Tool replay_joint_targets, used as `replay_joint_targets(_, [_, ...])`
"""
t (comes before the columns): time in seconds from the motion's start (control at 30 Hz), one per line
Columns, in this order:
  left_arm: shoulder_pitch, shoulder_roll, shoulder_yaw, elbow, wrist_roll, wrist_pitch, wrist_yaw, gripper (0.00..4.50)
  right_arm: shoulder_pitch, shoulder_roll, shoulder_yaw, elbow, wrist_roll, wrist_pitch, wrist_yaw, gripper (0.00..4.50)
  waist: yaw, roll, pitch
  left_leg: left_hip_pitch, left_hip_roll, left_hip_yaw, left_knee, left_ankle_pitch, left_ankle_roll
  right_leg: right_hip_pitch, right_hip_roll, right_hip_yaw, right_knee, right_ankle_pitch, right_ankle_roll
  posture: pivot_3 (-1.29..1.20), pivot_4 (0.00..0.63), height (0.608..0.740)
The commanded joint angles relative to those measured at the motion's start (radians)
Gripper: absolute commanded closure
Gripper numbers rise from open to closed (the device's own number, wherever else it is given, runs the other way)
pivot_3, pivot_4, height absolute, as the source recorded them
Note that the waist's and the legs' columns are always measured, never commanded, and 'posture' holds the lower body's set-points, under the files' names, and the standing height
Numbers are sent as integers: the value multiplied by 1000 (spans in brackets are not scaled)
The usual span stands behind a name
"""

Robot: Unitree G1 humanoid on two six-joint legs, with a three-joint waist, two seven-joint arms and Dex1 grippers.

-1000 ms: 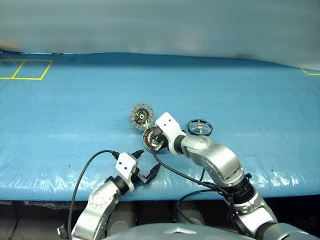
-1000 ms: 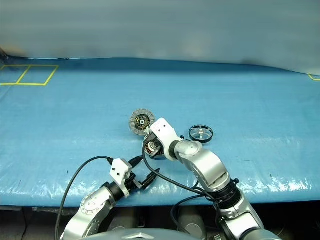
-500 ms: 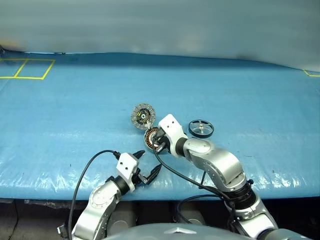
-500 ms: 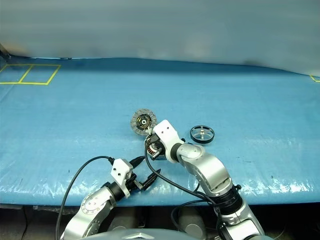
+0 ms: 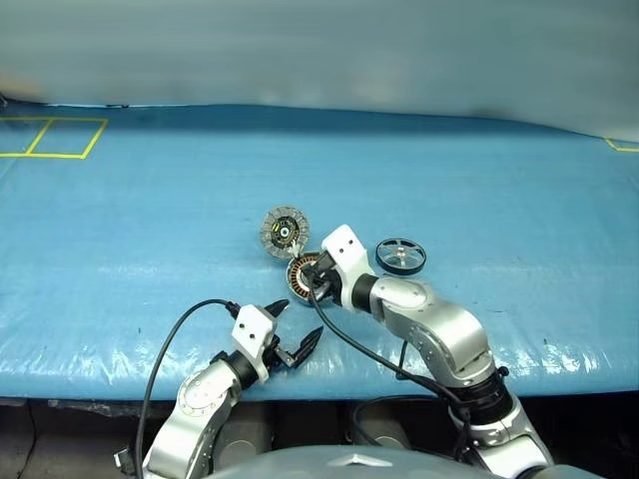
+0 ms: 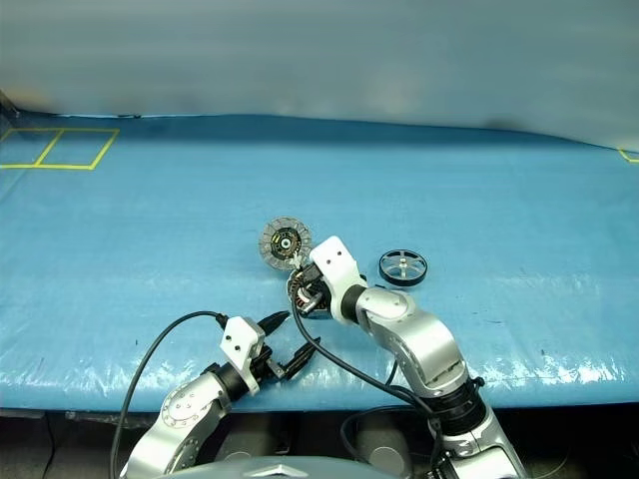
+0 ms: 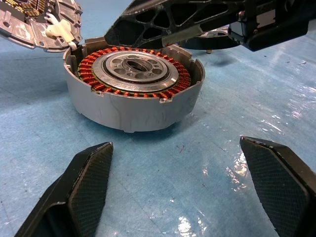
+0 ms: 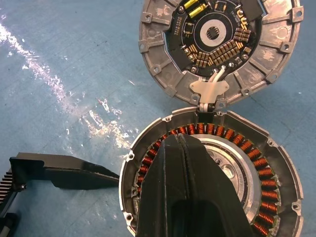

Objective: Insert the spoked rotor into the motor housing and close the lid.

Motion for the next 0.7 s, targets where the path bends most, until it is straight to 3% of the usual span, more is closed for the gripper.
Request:
replay_joint_targets(0.03, [9, 1, -3, 5, -4, -15, -9, 0, 15, 1, -9, 31, -22, -34, -16, 4474, 1, 0, 0, 0, 0, 0, 0, 0, 0, 0, 0, 0, 0, 0, 0, 0, 150, 740])
replay_joint_targets(0.3, [9, 3, -4, 6, -4, -18, -10, 0, 15, 14, -14, 40, -20, -6, -24, 4474, -1, 0, 0, 0, 0, 0, 0, 0, 0, 0, 0, 0, 0, 0, 0, 0, 150, 740])
replay_joint_targets(0.7, [9, -4, -7, -2, -6, -12, -6, 0, 9, -55, 27, 51, -54, 98, -33, 4474, 9, 0, -2, 3, 0, -1, 0, 0, 0, 0, -1, -1, -2, 0, 0, 0, 150, 740])
